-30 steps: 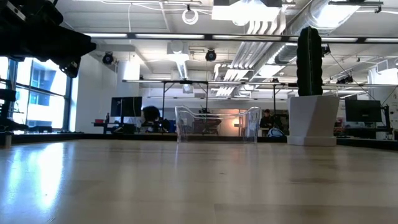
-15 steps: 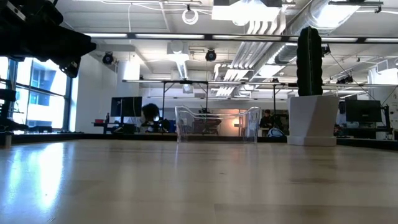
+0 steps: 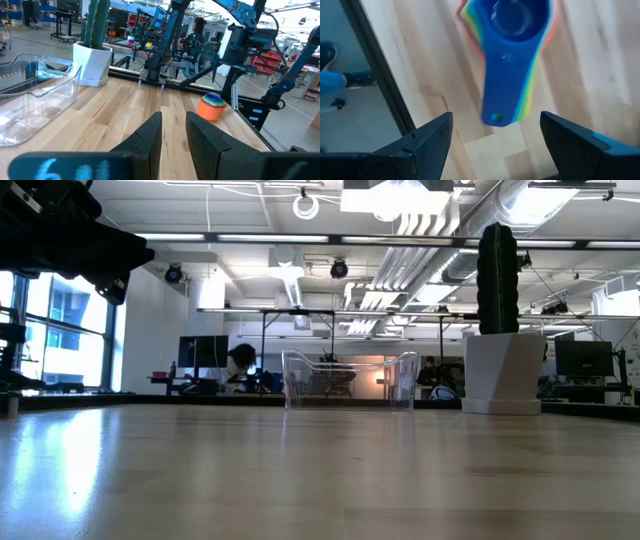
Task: Nest measuring cups in basket
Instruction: Put the nested measuring cups into the transparent bin
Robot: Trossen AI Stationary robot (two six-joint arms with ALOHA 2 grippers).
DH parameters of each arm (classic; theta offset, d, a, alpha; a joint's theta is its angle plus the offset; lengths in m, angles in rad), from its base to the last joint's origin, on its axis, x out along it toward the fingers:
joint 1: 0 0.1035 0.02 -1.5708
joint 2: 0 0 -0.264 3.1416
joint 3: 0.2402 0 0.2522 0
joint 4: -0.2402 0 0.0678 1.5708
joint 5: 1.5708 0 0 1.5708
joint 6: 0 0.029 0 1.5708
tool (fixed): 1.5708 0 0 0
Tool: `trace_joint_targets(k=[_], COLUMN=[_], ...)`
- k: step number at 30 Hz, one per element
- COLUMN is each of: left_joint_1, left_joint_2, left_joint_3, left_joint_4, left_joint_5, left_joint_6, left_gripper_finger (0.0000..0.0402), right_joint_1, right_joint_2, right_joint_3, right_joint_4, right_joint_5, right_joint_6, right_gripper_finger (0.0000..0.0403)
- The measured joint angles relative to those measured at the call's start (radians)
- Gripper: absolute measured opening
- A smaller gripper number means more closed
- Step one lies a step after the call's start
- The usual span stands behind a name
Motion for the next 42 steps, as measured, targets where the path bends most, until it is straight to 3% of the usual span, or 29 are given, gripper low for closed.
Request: trace_joint_targets(k=[6,14,38,42], left_joint_1=[0.0,0.0,0.0,0.0], left_joint_2=[0.0,0.0,0.0,0.0], left_joint_3=[0.0,0.0,0.0,0.0], left_joint_4=[0.0,0.0,0.0,0.0], left_joint_5=[0.0,0.0,0.0,0.0], left_joint_6=[0.0,0.0,0.0,0.0], left_gripper_finger=[0.0078,0.0078,0.0078,0.0078], right_joint_1=[0.047,0.069,-0.037,-0.048], right_joint_2=[0.0,-0.01,-0.01,-0.01], right_joint_3=[-0.096,-0.107,-0.289,-0.289], right_joint_4=[0.125,0.113,0.318,0.316], right_joint_5=[0.015,0.069,0.015,0.013], right_joint_6=[0.018,0.052,0.007,-0.014], right_gripper_finger=[0.0293,0.0293,0.0291,0.0271])
